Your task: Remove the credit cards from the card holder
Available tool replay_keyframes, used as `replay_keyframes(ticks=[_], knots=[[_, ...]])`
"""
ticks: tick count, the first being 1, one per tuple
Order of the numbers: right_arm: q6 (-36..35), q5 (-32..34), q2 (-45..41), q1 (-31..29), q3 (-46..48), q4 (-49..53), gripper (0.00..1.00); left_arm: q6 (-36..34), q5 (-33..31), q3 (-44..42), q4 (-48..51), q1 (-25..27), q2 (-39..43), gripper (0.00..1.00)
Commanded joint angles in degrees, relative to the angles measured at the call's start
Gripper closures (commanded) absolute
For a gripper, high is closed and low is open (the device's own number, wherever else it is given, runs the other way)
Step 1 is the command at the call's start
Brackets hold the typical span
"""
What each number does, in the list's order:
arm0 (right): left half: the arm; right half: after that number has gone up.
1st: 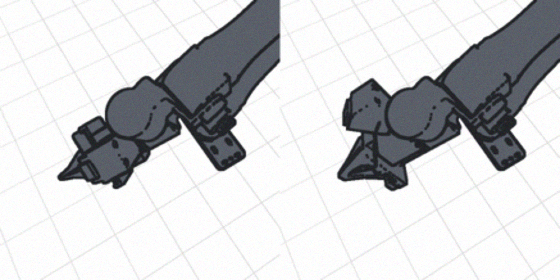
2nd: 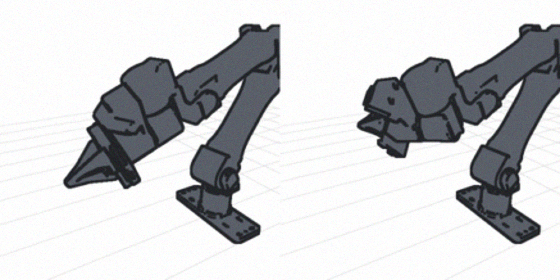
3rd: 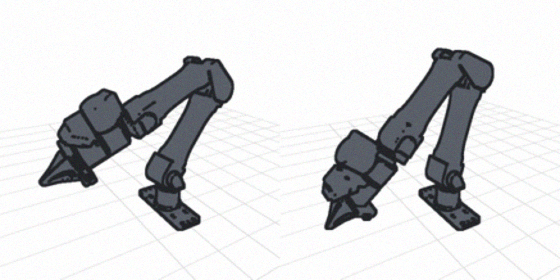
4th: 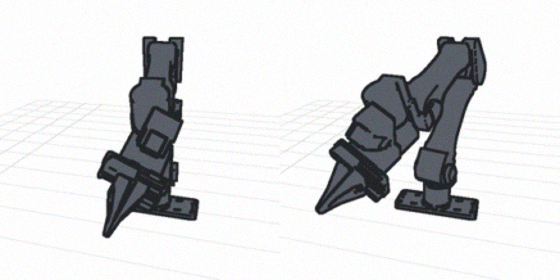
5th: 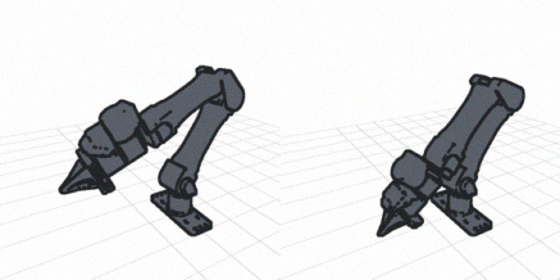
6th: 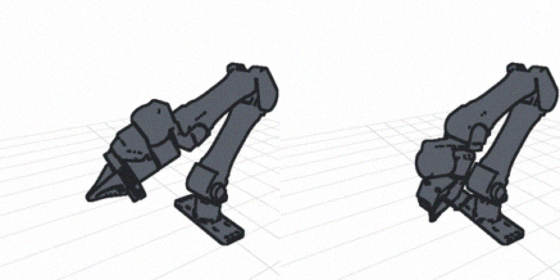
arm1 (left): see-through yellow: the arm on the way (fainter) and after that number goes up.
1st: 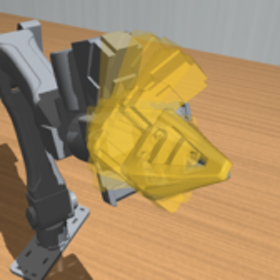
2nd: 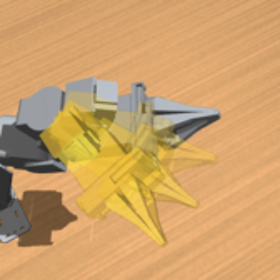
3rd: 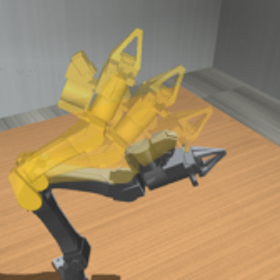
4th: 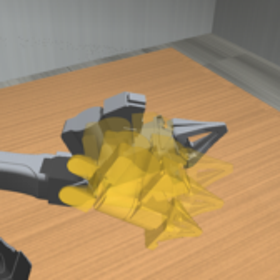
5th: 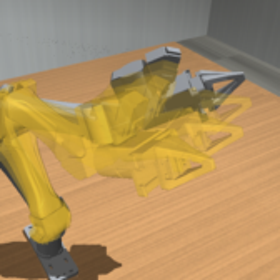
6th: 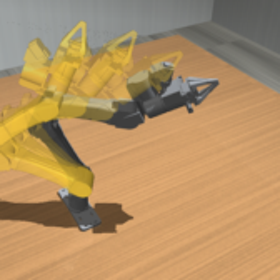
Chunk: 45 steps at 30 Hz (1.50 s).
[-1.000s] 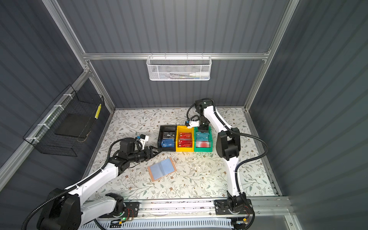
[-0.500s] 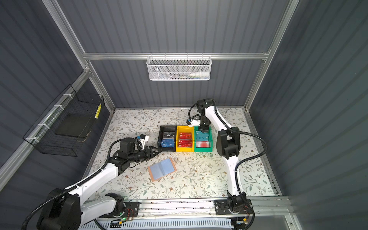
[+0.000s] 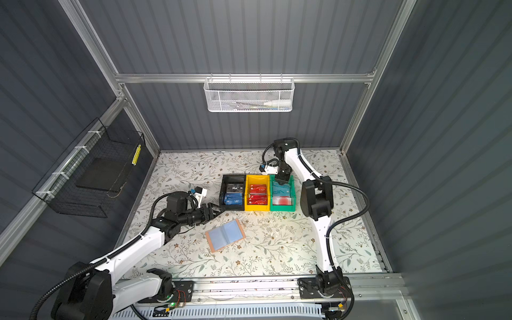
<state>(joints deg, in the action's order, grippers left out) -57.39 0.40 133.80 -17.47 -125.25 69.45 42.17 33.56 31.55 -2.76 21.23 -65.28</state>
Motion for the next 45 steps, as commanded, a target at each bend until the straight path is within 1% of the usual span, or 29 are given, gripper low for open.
replay_keyframes(ticks=[1, 4, 7, 9, 10, 14, 22, 26, 28, 30, 32, 33, 35, 36, 38, 39, 40, 41, 42, 43, 45], knots=[[0.5, 0.9, -1.1, 0.5, 0.0, -0.3, 0.66, -0.6, 0.0, -0.4, -0.5, 0.0, -0.3, 0.4], [0.3, 0.7, -0.9, 0.8, 0.1, -0.3, 0.66, -0.6, -0.2, -0.5, -0.4, 0.0, -0.1, 0.4], [-0.2, 0.3, -0.5, 1.0, 0.2, 0.4, 0.71, -0.6, -0.2, -0.4, -0.2, 0.0, -0.3, 0.4], [-0.6, 0.0, -0.1, 1.0, 0.0, 0.8, 0.8, -0.6, -0.3, -0.4, -0.3, 0.0, -0.5, 0.4], [-0.9, -0.7, 0.1, 1.1, -0.2, 1.5, 0.83, -0.6, -0.3, -0.3, -0.2, 0.0, -0.6, 0.4], [-1.7, -0.6, 0.1, 1.3, 0.1, 1.6, 0.88, -0.5, -0.5, -0.1, -0.2, 0.0, -1.2, 0.4], [-2.5, -0.8, -0.3, 1.6, 0.8, 1.4, 0.88, -0.4, -0.6, 0.0, 0.1, 0.0, -1.0, 0.4], [-1.4, -0.8, -0.6, 1.6, 1.4, 0.8, 0.87, -0.6, -0.7, 0.1, 0.7, 0.0, -0.6, 0.4], [-0.1, -1.5, -1.4, 1.5, 1.7, 0.4, 0.85, -0.9, -1.0, 0.4, 1.4, 0.0, -0.7, 0.39], [1.5, -3.7, -2.9, 1.6, 2.0, 0.4, 0.84, -1.2, -1.6, 0.8, 2.4, 0.0, -0.8, 0.39], [3.7, -7.9, -5.6, 1.6, 3.5, -0.4, 0.82, -1.5, -3.7, 1.6, 4.8, 0.0, -0.8, 0.39], [4.8, -10.0, -7.4, 1.6, 4.9, -1.6, 0.81, -1.7, -5.2, 2.1, 6.4, 0.0, -0.8, 0.36], [8.1, -14.2, -12.7, 1.7, 10.9, -7.0, 0.73, -2.3, -8.9, 3.2, 9.5, 0.0, -0.7, 0.27], [10.5, -15.8, -16.2, 1.7, 15.2, -11.6, 0.67, -2.7, -11.2, 3.7, 11.1, 0.0, -0.3, 0.23], [14.7, -18.8, -23.1, 1.9, 24.0, -20.7, 0.58, -3.6, -15.7, 5.0, 13.5, 0.0, 0.3, 0.17], [17.5, -19.0, -26.9, 2.0, 28.8, -26.1, 0.52, -4.2, -17.7, 5.6, 14.5, 0.0, 0.4, 0.13], [20.2, -19.1, -30.9, 2.1, 33.0, -31.1, 0.47, -5.0, -19.3, 6.4, 15.5, 0.0, 0.5, 0.0], [22.5, -21.2, -33.6, 2.3, 36.3, -34.9, 0.42, -5.8, -20.8, 7.2, 16.5, -0.1, 0.7, 0.0], [25.4, -20.8, -36.4, 2.5, 40.1, -38.8, 0.28, -6.8, -22.8, 8.1, 17.7, -0.1, 0.5, 0.0], [27.6, -20.9, -39.1, 2.8, 43.1, -41.9, 0.02, -7.4, -25.5, 9.0, 18.9, -0.1, 0.5, 0.0], [31.0, -21.7, -43.2, 3.9, 47.6, -45.4, 0.01, -9.0, -31.4, 11.0, 22.1, -0.1, 0.0, 0.0]])
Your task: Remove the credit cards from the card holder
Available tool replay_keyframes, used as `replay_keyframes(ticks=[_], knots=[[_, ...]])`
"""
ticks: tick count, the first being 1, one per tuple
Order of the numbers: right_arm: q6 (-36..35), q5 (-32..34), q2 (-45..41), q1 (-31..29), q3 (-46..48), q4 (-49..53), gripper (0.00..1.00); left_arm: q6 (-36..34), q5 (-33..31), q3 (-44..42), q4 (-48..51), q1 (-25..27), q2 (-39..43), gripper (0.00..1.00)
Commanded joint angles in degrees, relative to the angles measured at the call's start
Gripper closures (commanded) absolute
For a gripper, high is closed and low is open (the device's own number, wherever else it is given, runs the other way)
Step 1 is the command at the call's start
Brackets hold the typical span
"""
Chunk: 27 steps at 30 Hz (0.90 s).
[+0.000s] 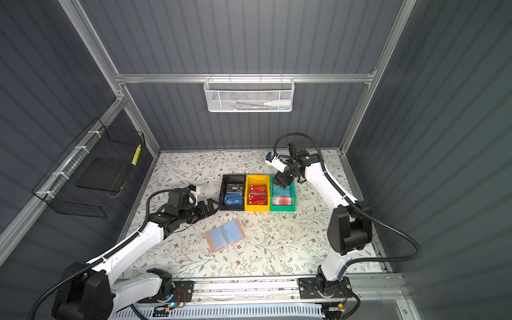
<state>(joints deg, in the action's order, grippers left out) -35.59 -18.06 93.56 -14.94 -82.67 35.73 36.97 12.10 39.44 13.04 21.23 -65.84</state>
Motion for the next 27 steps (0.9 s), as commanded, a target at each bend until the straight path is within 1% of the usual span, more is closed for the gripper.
replay_keyframes(ticks=[1, 5, 7, 8, 10, 12, 13, 15, 17, 18, 20, 21, 24, 27], knots=[[10.9, -3.7, -5.0, 2.2, 7.2, -13.0, 0.01, -4.8, -13.0, 4.2, 7.6, -0.1, 0.4, 0.0], [17.0, -5.1, -12.4, 6.9, 16.8, -19.3, 0.01, -9.2, -23.7, 5.9, 8.3, -0.1, 0.3, 0.0], [20.8, -5.0, -16.6, 10.3, 24.3, -26.1, 0.01, -12.3, -28.9, 5.1, 6.2, -0.1, 0.7, 0.0], [23.2, -5.0, -18.3, 12.1, 27.7, -29.8, 0.01, -14.0, -30.5, 4.3, 4.3, -0.1, 1.1, 0.0], [28.0, -5.6, -21.8, 16.7, 36.6, -40.6, 0.01, -16.5, -34.1, 1.4, -0.8, -0.1, 2.2, 0.0], [31.3, -3.7, -23.5, 19.8, 44.0, -50.1, 0.01, -19.0, -36.4, -1.5, -6.2, -0.1, 3.3, 0.0], [32.4, -3.6, -23.5, 21.1, 46.6, -54.6, 0.01, -20.6, -37.4, -3.2, -9.2, -0.1, 3.8, 0.0], [33.4, -3.6, -22.2, 22.7, 50.4, -59.2, 0.01, -24.5, -38.3, -6.4, -15.2, -0.1, 4.6, 0.0], [35.1, -4.4, -19.7, 23.6, 52.7, -63.3, 0.01, -27.3, -39.8, -8.9, -19.9, -0.2, 5.2, 0.0], [35.7, -6.4, -18.2, 24.3, 53.1, -64.3, 0.01, -28.5, -40.9, -9.9, -21.7, -0.4, 5.1, 0.0], [37.4, -7.9, -15.5, 24.3, 54.7, -70.5, 0.01, -30.1, -42.4, -11.3, -23.9, -1.2, 4.9, 0.0], [37.1, -8.4, -14.2, 24.3, 54.8, -72.2, 0.01, -30.6, -42.6, -11.9, -25.1, -2.0, 4.8, 0.0], [37.1, -7.5, -12.3, 24.3, 52.6, -69.8, 0.01, -31.4, -41.3, -14.3, -29.2, -5.0, 4.2, 0.0], [38.5, -3.8, -11.1, 24.3, 53.1, -71.0, 0.01, -31.2, -40.2, -17.0, -33.3, -8.1, 3.2, 0.0]])
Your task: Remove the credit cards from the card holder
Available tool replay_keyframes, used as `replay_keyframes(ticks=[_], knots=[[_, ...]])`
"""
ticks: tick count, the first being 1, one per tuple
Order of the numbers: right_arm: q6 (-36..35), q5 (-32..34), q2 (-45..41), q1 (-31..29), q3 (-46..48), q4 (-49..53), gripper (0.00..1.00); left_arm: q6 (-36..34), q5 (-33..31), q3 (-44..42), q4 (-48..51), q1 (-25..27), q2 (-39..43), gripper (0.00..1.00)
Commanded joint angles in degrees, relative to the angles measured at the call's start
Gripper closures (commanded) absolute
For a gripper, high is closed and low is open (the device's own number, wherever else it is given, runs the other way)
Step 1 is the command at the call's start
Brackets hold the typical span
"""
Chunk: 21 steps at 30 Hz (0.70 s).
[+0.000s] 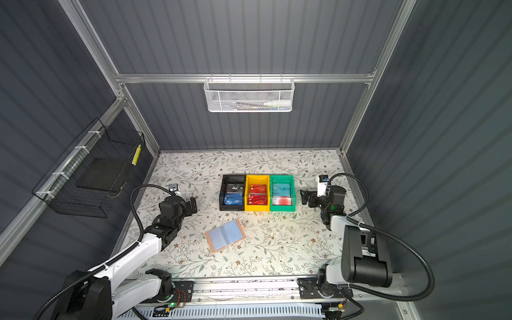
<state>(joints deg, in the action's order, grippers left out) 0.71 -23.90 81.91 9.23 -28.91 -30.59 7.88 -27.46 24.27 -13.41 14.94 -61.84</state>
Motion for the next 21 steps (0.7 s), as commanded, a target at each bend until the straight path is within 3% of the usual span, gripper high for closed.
replay_keyframes(ticks=[1, 7, 10, 15, 21], knots=[[2.8, 3.5, 1.0, 0.2, 0.4, -6.9, 0.01, -2.6, -0.8, -2.6, -8.4, -2.5, -1.5, 0.0], [2.4, 8.7, -1.1, -1.0, 10.4, -22.3, 0.01, -5.8, -0.9, -5.2, -16.7, -3.4, -7.3, 0.0], [3.1, 10.2, 3.0, -1.5, 16.8, -39.8, 0.01, -6.2, 1.4, -4.8, -20.4, -3.5, -11.4, 0.0], [2.7, 9.2, 2.6, -1.4, 16.0, -38.0, 0.01, -8.2, 2.9, -3.3, -26.8, -3.6, -18.6, 0.0], [2.6, 9.7, 1.8, -1.5, 11.9, -28.9, 0.01, -13.1, 6.4, -1.7, -40.0, -3.9, -28.2, 0.0]])
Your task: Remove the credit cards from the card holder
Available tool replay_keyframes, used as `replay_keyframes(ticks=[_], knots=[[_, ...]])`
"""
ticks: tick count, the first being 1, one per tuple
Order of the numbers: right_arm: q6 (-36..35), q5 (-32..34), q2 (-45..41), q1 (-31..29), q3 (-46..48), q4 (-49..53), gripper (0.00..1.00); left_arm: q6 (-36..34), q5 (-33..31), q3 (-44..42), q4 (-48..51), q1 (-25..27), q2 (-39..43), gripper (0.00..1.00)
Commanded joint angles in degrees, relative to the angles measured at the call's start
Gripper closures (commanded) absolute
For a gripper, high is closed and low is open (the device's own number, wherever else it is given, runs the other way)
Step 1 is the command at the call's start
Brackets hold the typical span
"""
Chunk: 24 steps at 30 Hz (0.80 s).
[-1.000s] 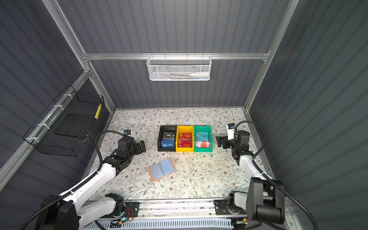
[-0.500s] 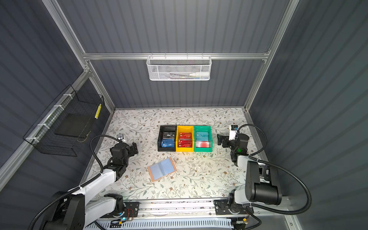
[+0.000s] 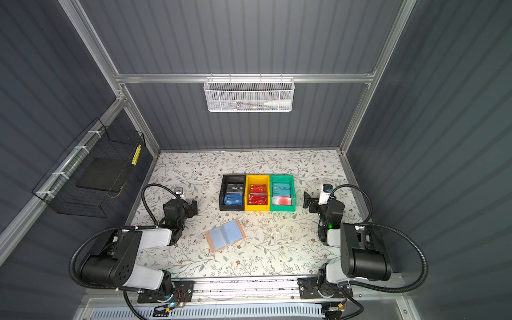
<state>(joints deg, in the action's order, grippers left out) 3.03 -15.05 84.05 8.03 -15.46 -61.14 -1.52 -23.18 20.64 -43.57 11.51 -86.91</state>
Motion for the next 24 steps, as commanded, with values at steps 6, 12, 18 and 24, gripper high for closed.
replay_keyframes(ticks=[6, 12, 18, 24], knots=[[0.6, 1.4, -0.4, -0.3, -1.5, 1.7, 0.01, -0.8, 3.4, 1.1, -19.4, -3.6, -11.4, 0.0], [-0.5, -1.1, -0.3, -0.3, -2.3, 3.2, 0.01, 0.7, 3.3, 5.5, -9.9, -4.5, -11.2, 0.0], [-0.9, -1.8, -0.3, -0.4, -2.6, 3.7, 0.01, 0.6, 3.3, 5.4, -10.8, -4.5, -11.5, 0.0], [-0.9, -1.8, -0.3, -0.4, -2.6, 3.8, 0.01, 0.6, 3.3, 5.5, -10.7, -4.5, -11.5, 0.0]])
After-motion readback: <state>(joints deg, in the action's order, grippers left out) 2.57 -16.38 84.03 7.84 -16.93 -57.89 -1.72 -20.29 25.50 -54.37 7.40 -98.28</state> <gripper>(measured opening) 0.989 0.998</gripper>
